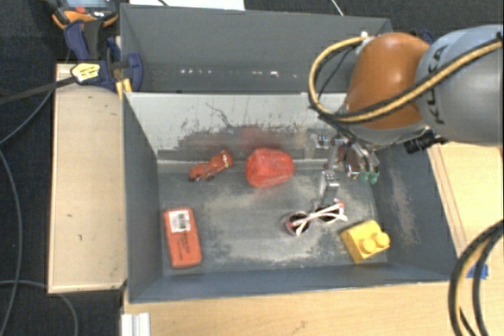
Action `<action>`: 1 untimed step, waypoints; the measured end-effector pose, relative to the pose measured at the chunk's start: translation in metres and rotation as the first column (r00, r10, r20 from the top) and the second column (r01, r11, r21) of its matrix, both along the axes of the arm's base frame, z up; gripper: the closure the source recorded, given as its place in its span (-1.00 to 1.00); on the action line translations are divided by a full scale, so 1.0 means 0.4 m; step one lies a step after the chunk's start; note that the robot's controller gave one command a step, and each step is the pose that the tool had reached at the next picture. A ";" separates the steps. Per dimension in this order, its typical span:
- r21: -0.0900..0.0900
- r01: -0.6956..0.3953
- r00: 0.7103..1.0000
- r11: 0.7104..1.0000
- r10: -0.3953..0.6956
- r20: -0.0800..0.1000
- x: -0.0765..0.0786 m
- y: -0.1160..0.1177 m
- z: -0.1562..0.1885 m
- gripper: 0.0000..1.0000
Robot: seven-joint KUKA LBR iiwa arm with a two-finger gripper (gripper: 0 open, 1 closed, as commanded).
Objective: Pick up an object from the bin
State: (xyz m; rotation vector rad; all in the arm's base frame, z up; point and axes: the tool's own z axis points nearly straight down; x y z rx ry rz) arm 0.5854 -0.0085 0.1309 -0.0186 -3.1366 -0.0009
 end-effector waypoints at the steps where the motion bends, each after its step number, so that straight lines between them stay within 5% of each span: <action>1: 0.000 0.000 1.000 1.000 0.000 0.008 0.004 0.000 0.012 -1.00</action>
Offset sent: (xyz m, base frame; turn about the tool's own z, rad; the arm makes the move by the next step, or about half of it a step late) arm -0.0540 0.0053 -0.0609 -0.3413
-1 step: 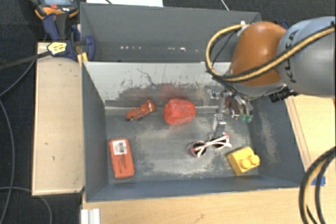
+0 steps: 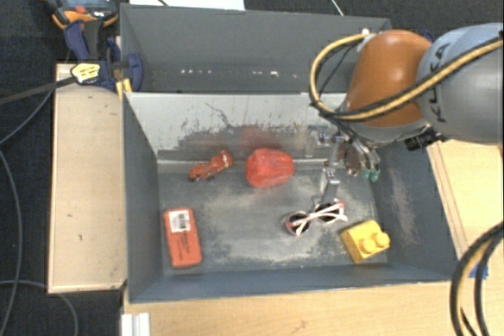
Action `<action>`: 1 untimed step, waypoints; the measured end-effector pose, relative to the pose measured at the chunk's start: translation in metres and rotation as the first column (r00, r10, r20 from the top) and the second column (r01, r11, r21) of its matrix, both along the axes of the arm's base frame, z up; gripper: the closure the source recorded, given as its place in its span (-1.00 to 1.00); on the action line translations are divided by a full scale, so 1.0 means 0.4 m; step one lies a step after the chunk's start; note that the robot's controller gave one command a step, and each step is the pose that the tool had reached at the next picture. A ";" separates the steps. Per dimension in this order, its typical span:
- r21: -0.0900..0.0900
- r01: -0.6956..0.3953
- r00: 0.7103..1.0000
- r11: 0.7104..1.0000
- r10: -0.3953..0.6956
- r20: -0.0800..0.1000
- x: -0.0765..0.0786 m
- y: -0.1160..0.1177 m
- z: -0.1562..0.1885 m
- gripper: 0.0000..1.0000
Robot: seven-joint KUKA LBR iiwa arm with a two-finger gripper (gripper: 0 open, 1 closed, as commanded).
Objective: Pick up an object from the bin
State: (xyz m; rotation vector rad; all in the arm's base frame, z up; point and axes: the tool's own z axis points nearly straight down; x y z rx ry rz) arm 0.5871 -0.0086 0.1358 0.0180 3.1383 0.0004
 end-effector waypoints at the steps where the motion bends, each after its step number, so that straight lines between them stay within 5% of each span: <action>1: 0.004 -0.335 0.942 0.942 0.335 -0.012 -0.144 0.015 -0.169 -1.00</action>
Offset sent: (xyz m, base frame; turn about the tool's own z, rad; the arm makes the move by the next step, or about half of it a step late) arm -0.0552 -0.0047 -0.0206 -0.2912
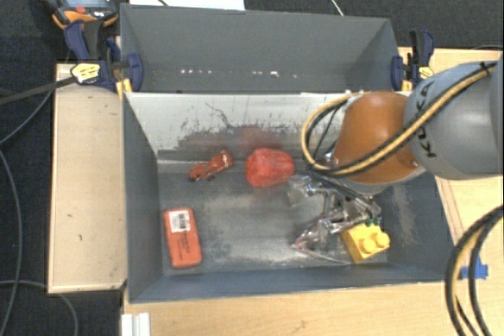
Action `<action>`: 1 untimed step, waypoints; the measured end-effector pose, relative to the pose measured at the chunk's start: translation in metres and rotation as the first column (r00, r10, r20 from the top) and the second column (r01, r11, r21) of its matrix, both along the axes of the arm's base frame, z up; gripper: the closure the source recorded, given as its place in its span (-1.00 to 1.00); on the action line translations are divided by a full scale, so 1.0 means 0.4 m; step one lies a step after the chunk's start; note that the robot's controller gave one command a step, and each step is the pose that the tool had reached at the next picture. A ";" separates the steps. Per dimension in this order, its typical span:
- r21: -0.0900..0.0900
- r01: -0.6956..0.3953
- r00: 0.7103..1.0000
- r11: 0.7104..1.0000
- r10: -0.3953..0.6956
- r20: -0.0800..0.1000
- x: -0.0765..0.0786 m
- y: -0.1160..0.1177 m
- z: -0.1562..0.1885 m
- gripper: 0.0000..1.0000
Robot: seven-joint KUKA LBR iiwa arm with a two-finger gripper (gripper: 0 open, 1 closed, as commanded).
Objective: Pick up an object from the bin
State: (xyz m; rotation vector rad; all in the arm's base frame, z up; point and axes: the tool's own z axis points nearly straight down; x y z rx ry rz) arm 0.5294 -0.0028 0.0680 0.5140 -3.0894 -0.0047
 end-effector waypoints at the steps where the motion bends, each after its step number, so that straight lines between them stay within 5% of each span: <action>1: 0.000 0.050 0.999 0.999 -0.050 0.018 0.009 -0.026 0.120 -1.00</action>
Offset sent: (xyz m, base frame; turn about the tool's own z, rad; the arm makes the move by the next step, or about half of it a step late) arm -0.0387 0.0171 0.0320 -0.1508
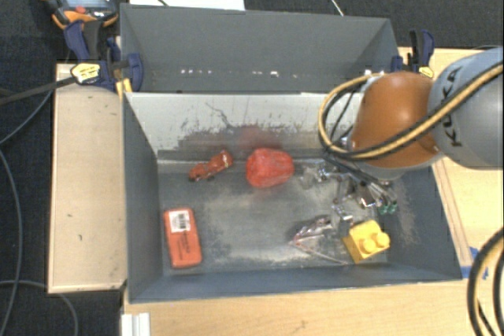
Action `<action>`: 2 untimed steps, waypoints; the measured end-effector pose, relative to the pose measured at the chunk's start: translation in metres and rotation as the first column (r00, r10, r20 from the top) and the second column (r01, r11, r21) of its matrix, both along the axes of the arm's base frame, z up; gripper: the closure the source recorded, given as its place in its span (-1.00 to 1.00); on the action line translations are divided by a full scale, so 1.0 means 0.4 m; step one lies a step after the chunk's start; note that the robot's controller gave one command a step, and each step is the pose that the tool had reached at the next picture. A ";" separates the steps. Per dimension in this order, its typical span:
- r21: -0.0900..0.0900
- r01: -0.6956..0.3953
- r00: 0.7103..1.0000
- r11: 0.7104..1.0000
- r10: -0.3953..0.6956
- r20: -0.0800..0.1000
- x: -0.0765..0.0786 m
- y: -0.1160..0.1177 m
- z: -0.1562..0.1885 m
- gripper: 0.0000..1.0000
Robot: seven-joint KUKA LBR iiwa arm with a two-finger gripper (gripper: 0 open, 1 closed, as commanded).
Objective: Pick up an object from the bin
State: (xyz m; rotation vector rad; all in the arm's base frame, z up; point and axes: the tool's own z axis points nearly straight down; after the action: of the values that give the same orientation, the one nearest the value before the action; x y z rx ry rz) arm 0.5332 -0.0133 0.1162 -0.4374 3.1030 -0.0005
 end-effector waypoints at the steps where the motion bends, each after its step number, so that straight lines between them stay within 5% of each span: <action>1: 0.004 -0.197 0.980 0.980 0.197 -0.019 -0.107 0.071 -0.041 -1.00; 2: -0.002 -0.373 0.928 0.928 0.373 -0.002 -0.092 0.037 -0.116 -1.00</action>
Offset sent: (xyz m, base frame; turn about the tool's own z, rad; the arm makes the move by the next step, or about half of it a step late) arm -0.0366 0.0149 -0.0462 -0.3843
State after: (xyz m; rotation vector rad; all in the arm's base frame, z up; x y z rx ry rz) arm 0.4965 0.0016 0.0698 -1.0188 2.9651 -0.0016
